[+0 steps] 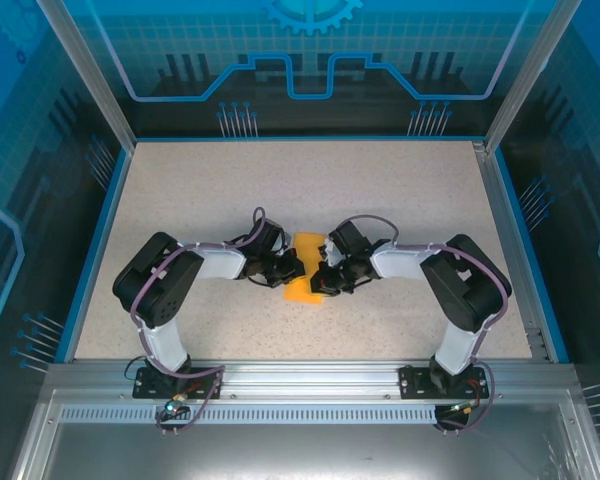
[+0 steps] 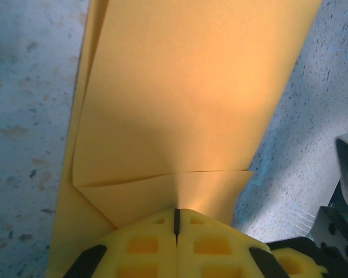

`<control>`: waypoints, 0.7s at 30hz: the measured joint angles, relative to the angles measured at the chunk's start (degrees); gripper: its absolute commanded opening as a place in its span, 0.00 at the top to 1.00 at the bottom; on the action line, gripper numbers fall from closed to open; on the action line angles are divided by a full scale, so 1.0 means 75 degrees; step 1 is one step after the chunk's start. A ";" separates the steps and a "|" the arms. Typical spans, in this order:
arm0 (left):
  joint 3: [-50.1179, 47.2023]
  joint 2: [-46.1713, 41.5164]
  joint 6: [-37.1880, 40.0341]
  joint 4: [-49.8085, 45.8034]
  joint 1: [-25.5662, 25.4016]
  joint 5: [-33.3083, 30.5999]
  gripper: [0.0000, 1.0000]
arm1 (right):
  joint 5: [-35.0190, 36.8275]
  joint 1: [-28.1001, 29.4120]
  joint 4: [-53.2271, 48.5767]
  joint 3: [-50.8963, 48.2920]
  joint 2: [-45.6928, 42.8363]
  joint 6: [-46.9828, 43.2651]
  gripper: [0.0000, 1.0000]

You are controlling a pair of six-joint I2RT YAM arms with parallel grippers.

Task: Fold a paper plane with a square sheet of paper (pick it up from the middle)
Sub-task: Fold the triangle a second time at the center of the table.

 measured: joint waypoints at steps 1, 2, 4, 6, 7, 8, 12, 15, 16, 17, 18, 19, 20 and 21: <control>0.0000 0.0000 0.0000 -0.0003 0.0000 0.0000 0.96 | -0.0003 0.0012 -0.0006 0.0061 -0.0047 -0.0006 0.96; 0.0000 0.0000 0.0000 -0.0003 0.0000 0.0000 0.96 | -0.0012 0.0023 -0.0012 0.0137 -0.0061 -0.0006 0.96; 0.0000 0.0000 0.0000 -0.0003 0.0000 0.0000 0.96 | -0.0006 0.0041 0.0038 0.0283 -0.0061 -0.0003 0.96; 0.0000 0.0000 0.0000 -0.0003 0.0000 0.0000 0.97 | -0.0006 0.0061 0.0076 0.0364 -0.0017 0.0003 0.96; 0.0000 0.0000 0.0000 -0.0003 0.0000 0.0000 0.97 | -0.0003 0.0070 0.0090 0.0408 0.0041 0.0003 0.96; 0.0000 0.0000 0.0000 -0.0003 0.0000 0.0000 0.96 | 0.0003 0.0073 0.0085 0.0455 0.0125 0.0003 0.97; 0.0003 0.0000 0.0000 -0.0009 0.0000 -0.0006 0.97 | 0.0038 0.0070 0.0067 0.0507 0.0466 -0.0003 0.97; 0.0003 0.0000 0.0000 -0.0012 0.0000 -0.0015 0.98 | 0.0085 0.0070 0.0111 0.0463 0.0737 -0.0009 0.96; 0.0003 0.0000 0.0000 -0.0012 0.0000 -0.0017 0.99 | 0.0061 0.0055 0.0154 0.0440 0.0734 -0.0006 0.95; 0.0006 0.0000 0.0000 -0.0015 0.0000 -0.0023 0.99 | 0.0052 0.0055 0.0213 0.0411 0.0729 -0.0006 0.95; 0.0006 0.0000 0.0000 -0.0017 0.0000 -0.0023 1.00 | 0.0035 0.0055 0.0265 0.0385 0.0729 -0.0009 0.94; 0.0006 0.0000 0.0000 -0.0020 0.0000 -0.0026 1.00 | 0.0017 0.0055 0.0300 0.0361 0.0723 -0.0012 0.94; 0.0006 0.0000 -0.0003 -0.0017 0.0000 -0.0026 1.00 | 0.0009 0.0055 0.0329 0.0341 0.0708 -0.0029 0.93; 0.0006 0.0000 -0.0003 -0.0020 0.0000 -0.0026 1.00 | 0.0003 0.0055 0.0356 0.0326 0.0697 -0.0041 0.93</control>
